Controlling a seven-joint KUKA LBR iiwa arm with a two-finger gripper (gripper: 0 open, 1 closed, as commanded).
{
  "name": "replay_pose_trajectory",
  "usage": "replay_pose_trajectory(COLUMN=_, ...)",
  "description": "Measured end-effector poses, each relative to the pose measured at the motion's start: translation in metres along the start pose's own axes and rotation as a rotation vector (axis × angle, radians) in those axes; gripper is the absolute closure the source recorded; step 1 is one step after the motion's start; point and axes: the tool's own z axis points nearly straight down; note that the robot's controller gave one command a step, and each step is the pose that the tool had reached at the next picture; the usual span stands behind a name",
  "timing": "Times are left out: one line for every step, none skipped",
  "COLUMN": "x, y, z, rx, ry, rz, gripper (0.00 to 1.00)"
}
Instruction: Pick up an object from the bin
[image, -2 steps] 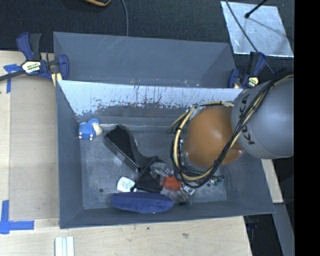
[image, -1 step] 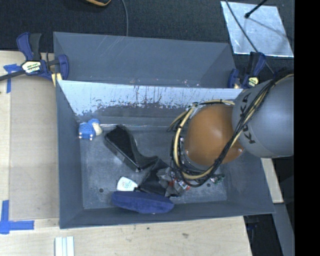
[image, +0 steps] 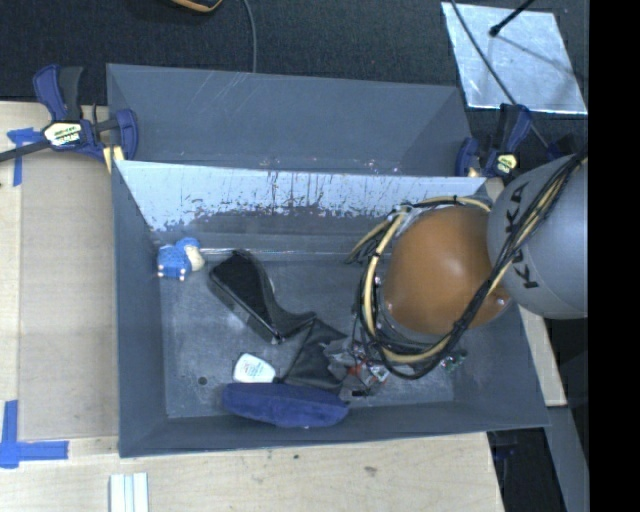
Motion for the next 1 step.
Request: replay_pose_trajectory(x=0.0053, y=-0.0125, z=-0.0530, rx=0.003, ry=-0.003, rz=-0.002, gripper=1.00)
